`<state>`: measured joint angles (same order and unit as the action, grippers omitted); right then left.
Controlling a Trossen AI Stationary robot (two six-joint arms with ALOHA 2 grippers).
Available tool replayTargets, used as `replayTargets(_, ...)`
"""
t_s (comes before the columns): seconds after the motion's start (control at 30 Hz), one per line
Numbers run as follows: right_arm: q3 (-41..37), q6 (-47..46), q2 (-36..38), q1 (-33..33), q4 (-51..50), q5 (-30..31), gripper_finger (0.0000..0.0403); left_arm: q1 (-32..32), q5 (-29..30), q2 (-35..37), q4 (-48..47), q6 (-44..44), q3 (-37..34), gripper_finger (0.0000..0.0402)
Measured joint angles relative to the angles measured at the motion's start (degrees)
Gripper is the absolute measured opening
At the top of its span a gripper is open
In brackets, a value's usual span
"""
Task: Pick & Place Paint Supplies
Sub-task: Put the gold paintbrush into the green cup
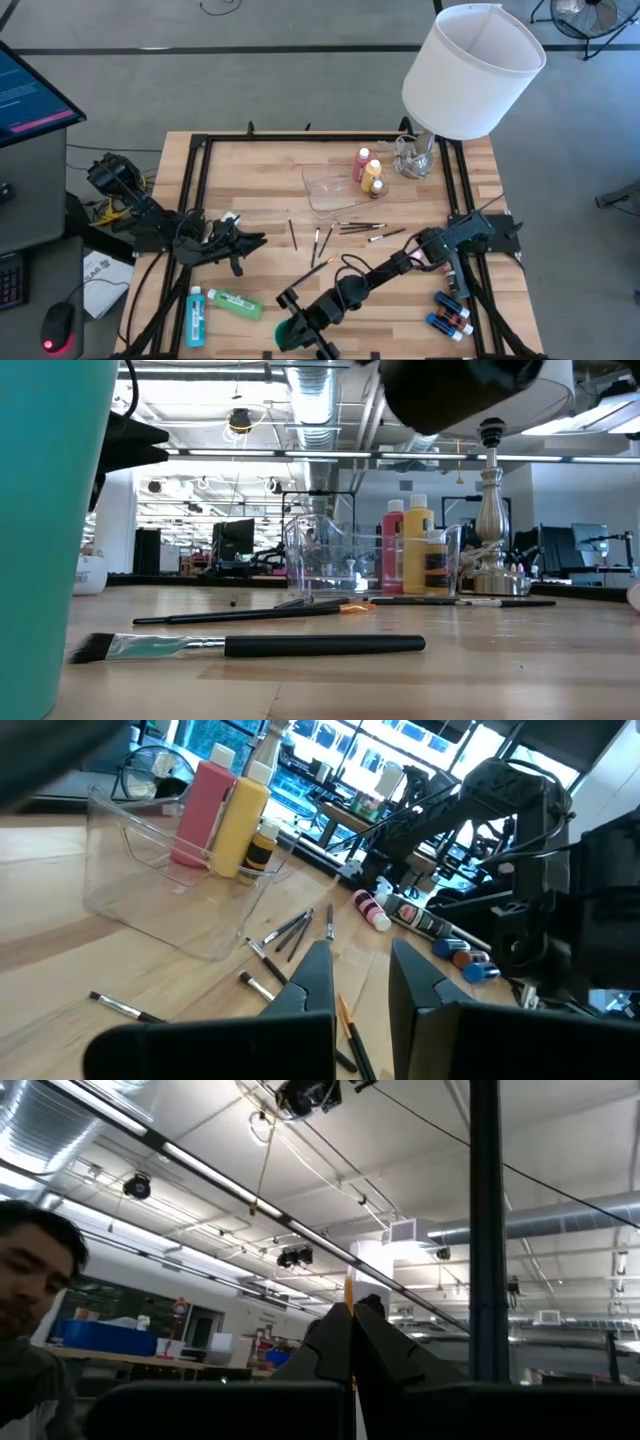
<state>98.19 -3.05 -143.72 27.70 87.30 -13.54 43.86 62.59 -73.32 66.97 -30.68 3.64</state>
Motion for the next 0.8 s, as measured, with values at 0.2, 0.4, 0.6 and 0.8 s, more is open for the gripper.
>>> replayTargets(0.2, 0.00, 0.28, -0.02, -0.01, -0.29, -2.42, 0.0000, 0.00, 0.00, 0.02, -0.04, 0.00, 0.00, 0.0001)
replayTargets(0.4, -0.04, 2.05, -0.02, -0.12, -2.65, -2.96, 0.0000, -0.37, 0.54, 0.02, -0.05, 0.42, 0.00, 0.0001)
replayTargets(0.6, -0.04, 2.08, 0.00, -0.43, -2.62, -5.93, 0.0000, 0.48, 0.44, 0.02, -0.06, 0.31, 0.00, 0.0001)
replayTargets(0.8, -0.13, 1.43, -1.79, -0.60, 0.20, -6.00, 0.0000, 0.81, 0.44, 0.02, -0.10, 0.24, 0.00, 0.0001)
